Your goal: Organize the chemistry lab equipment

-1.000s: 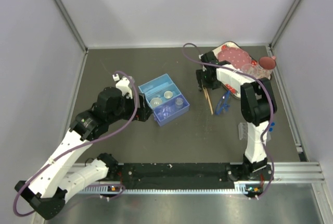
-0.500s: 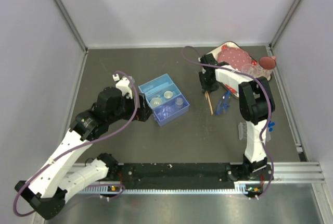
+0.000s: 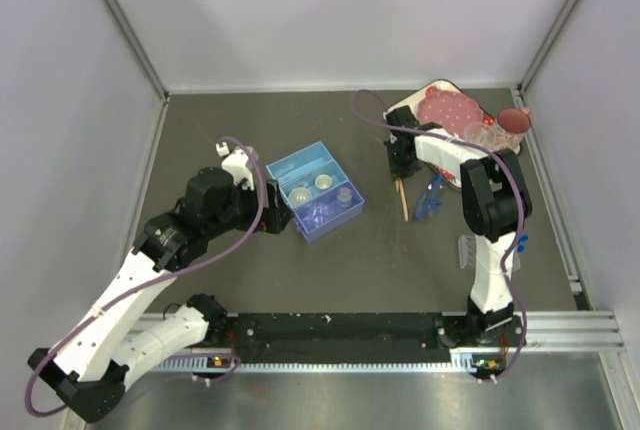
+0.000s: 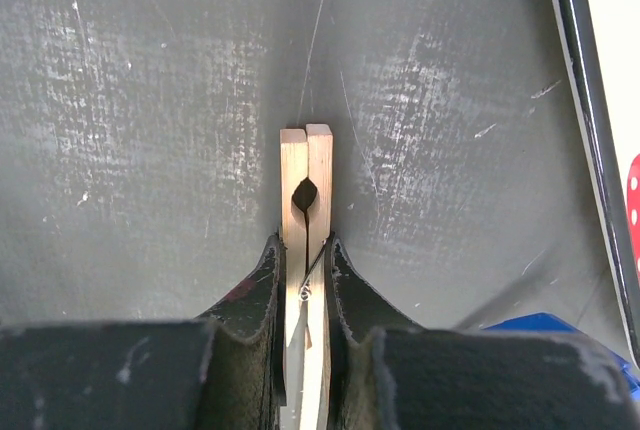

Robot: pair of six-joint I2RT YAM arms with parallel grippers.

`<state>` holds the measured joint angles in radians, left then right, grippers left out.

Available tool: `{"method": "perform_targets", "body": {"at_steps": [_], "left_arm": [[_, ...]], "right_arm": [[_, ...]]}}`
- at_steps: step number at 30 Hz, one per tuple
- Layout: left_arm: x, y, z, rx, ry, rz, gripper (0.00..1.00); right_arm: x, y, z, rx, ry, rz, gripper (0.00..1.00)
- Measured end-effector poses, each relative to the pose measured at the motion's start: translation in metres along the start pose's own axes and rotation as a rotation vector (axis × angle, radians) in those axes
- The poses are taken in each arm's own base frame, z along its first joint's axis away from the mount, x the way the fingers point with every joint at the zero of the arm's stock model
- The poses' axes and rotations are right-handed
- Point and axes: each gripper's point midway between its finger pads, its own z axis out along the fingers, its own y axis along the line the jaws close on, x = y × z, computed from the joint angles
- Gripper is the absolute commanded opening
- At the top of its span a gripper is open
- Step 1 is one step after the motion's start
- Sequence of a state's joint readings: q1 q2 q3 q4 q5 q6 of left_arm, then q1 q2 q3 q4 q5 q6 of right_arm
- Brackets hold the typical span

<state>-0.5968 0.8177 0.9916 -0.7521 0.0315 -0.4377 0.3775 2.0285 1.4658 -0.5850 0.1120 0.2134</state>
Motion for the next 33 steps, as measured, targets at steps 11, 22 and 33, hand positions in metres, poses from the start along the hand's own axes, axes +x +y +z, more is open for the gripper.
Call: {"method": "perform_targets", "body": {"at_steps": [11, 22, 33], "left_arm": [[-0.003, -0.003, -0.010, 0.020, -0.030, -0.003, 0.99], [0.008, 0.000, -0.009, 0.020, -0.009, -0.012, 0.99], [0.009, 0.000, -0.018, 0.032, -0.027, -0.013, 0.99]], "right_arm": [[0.008, 0.019, -0.043, 0.006, 0.018, 0.011, 0.00], [-0.055, 0.074, -0.172, -0.213, -0.245, 0.230, 0.00], [-0.058, 0.165, -0.223, -0.369, -0.263, 0.499, 0.00]]}}
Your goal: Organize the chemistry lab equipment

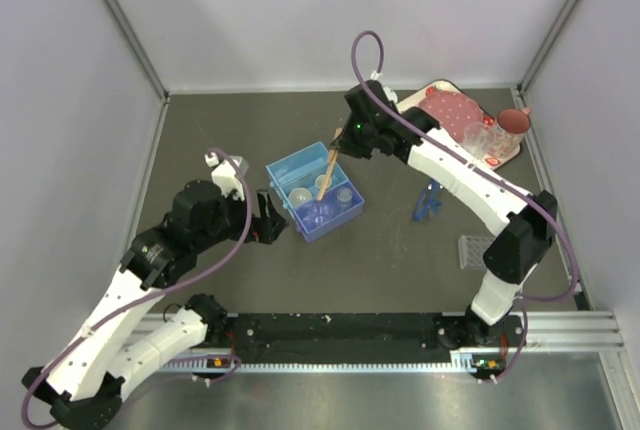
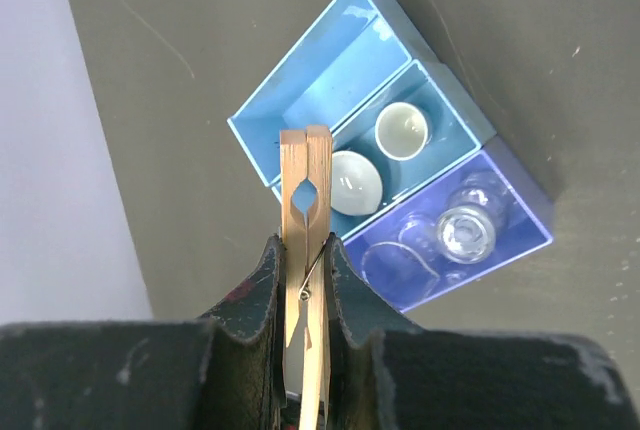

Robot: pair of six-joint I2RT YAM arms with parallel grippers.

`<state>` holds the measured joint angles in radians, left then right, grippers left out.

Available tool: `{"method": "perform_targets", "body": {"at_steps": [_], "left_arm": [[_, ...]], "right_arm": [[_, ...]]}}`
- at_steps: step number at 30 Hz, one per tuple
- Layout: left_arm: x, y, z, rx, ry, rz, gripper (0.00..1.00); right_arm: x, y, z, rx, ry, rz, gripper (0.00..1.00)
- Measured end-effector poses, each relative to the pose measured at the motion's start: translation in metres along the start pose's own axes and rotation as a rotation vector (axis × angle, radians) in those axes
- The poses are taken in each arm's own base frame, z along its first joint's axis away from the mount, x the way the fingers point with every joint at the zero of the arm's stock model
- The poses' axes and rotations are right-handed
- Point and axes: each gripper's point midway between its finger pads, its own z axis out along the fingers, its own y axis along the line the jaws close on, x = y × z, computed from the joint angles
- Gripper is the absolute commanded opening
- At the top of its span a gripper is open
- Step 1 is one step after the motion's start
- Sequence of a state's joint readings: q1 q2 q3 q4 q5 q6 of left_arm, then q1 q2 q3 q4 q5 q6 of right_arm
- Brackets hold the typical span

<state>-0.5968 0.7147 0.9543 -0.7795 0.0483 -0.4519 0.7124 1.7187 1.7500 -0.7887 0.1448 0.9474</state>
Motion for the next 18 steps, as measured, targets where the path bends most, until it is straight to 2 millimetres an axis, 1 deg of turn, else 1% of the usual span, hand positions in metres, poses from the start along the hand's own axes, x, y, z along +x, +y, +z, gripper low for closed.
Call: {"method": "perform_targets", "body": {"at_steps": [2, 4, 9, 15, 18], "left_arm": [[0.000, 0.000, -0.004, 0.002, -0.006, -0.002, 0.98], [0.000, 0.000, -0.007, 0.007, -0.014, -0.003, 0.98], [0.005, 0.002, -0.016, 0.003, -0.013, -0.007, 0.98], [0.010, 0.006, -0.024, -0.017, 0.000, -0.009, 0.98], [0.014, 0.008, -0.027, -0.022, 0.009, -0.010, 0.98]], "right_arm": [[0.005, 0.005, 0.005, 0.017, -0.015, 0.061, 0.00], [0.009, 0.006, 0.012, 0.045, -0.031, 0.115, 0.00], [0.019, 0.001, 0.038, 0.133, -0.081, 0.224, 0.00], [0.025, 0.005, 0.069, 0.183, -0.117, 0.274, 0.00], [0.032, 0.002, 0.082, 0.210, -0.118, 0.283, 0.00]]}}
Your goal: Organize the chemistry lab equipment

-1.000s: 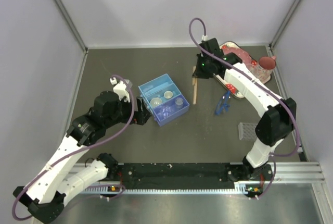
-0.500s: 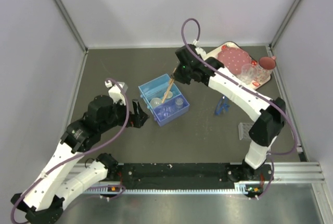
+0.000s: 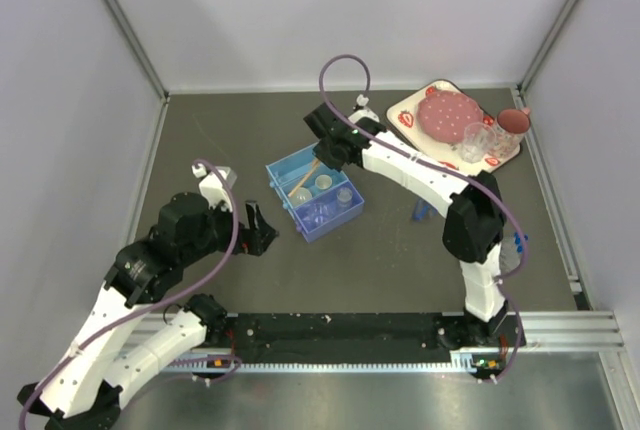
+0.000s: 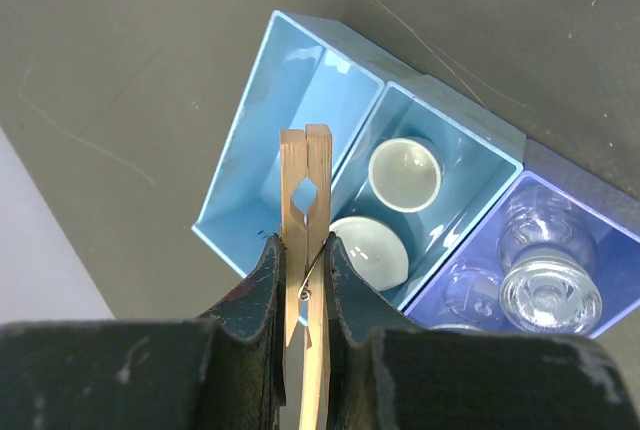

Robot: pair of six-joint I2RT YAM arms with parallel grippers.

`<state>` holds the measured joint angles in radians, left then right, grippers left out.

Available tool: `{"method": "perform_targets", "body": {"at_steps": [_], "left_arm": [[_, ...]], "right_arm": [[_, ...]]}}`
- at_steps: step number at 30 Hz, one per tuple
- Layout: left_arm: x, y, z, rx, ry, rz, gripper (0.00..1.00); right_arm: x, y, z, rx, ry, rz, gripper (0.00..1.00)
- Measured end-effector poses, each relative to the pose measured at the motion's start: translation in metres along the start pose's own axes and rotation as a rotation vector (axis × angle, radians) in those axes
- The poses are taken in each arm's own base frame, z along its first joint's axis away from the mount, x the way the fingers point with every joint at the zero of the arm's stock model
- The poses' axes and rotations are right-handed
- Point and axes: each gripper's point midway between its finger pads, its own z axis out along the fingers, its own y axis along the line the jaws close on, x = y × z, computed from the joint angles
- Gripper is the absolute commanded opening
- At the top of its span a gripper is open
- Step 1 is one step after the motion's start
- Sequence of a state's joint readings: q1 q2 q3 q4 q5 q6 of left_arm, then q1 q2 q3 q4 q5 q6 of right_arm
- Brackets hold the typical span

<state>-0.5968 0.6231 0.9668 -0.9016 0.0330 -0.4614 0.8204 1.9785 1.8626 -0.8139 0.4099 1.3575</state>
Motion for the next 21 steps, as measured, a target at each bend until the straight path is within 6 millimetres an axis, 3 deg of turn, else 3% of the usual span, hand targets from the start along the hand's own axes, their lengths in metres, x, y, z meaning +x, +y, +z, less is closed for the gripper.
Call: {"method": "perform_targets", "body": {"at_steps": [7, 21], "left_arm": [[0.003, 0.002, -0.003, -0.003, 0.006, 0.000, 0.98], [0.007, 0.004, -0.004, -0.011, 0.022, 0.014, 0.98]], "right_arm": [[0.015, -0.016, 0.026, 0.074, 0.008, 0.008, 0.00], [0.027, -0.040, 0.048, 0.154, 0.004, 0.016, 0.00]]}}
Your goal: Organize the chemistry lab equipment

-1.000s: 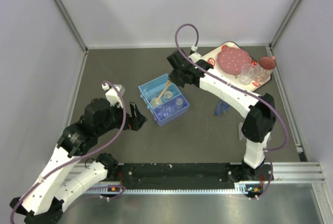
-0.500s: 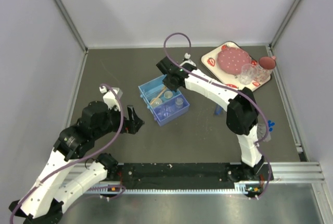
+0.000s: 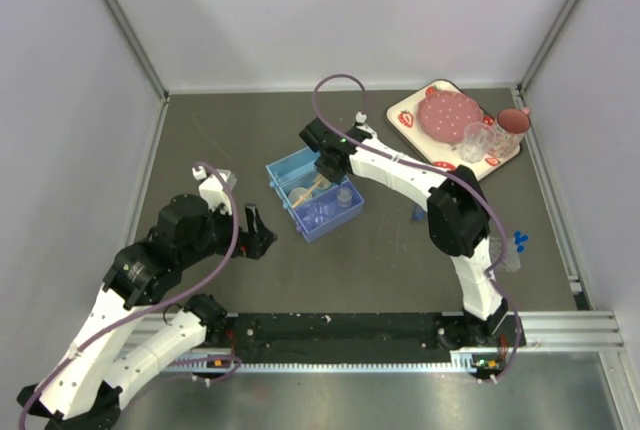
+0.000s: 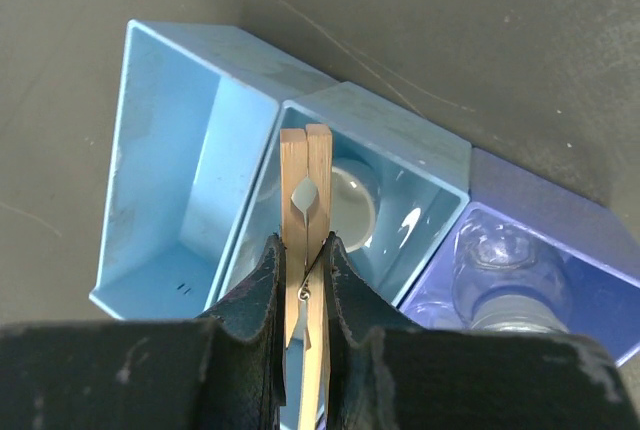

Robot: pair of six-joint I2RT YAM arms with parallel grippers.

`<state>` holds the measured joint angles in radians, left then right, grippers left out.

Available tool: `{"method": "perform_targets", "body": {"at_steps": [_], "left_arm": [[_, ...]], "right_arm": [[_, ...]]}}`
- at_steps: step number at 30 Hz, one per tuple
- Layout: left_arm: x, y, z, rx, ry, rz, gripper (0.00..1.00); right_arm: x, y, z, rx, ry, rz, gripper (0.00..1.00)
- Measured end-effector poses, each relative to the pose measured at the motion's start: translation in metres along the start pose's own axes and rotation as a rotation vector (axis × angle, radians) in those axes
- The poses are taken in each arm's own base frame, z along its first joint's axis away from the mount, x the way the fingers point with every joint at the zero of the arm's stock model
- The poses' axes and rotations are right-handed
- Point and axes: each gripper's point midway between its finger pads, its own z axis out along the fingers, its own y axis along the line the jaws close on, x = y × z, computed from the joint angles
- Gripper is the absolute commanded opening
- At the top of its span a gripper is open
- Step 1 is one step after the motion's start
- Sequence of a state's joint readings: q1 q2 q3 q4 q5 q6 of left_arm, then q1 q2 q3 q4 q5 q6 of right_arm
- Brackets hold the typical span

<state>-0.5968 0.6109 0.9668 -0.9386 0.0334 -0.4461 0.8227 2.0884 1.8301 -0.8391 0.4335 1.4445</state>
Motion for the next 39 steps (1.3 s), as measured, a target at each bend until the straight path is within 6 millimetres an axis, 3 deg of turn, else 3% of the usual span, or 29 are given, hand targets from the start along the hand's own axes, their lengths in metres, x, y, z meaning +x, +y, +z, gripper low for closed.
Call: {"method": "perform_targets", "body": {"at_steps": [15, 39], "left_arm": [[0.001, 0.001, 0.000, -0.002, 0.003, 0.004, 0.98], [0.002, 0.001, 0.000, -0.004, 0.007, 0.004, 0.98]], "right_arm": [[-0.011, -0.009, 0.010, 0.043, -0.082, -0.004, 0.00], [-0.010, -0.004, 0.022, 0.056, -0.146, -0.080, 0.00]]}}
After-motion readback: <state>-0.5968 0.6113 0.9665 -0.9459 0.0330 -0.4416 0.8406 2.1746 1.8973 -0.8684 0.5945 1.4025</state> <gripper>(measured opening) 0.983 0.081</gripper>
